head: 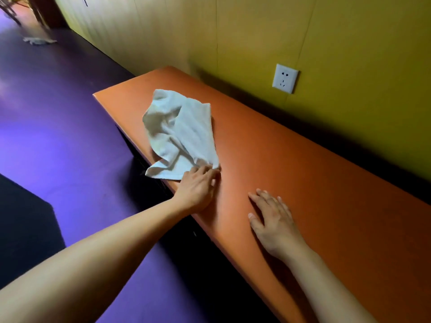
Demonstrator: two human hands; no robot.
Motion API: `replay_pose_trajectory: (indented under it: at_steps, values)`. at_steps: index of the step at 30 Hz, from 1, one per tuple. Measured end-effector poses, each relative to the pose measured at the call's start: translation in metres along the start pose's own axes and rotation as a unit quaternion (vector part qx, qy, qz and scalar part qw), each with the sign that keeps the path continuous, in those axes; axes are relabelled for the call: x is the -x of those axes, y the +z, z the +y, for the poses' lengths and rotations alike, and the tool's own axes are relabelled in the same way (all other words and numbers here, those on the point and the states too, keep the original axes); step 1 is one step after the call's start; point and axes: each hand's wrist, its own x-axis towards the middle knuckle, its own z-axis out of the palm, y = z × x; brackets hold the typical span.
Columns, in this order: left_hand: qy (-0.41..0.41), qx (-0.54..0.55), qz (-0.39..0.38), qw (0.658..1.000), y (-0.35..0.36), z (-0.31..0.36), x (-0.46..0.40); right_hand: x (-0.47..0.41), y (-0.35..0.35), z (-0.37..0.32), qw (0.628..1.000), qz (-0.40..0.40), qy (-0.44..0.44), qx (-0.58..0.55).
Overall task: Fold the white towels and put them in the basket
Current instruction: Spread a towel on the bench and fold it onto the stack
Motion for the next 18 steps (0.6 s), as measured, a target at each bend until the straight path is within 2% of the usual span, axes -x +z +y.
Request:
replay_pose_trajectory:
  at_steps: [5, 9, 13, 18]
  values:
    - [0.048, -0.028, 0.027, 0.998, 0.018, 0.078, 0.058, 0.069, -0.013, 0.021, 0.996, -0.004, 0.029, -0.080]
    - [0.050, 0.007, -0.037, 0.998, 0.020, 0.128, 0.085, 0.128, -0.031, 0.049, 0.989, 0.034, 0.107, -0.099]
    - [0.093, 0.027, -0.103, 0.990, 0.029, 0.177, 0.109, 0.177, -0.052, 0.071, 0.982, 0.060, 0.158, -0.089]
    - [0.128, 0.160, -0.170, 0.964, 0.039, 0.240, 0.135, 0.218, -0.065, 0.090, 0.969, 0.079, 0.204, -0.111]
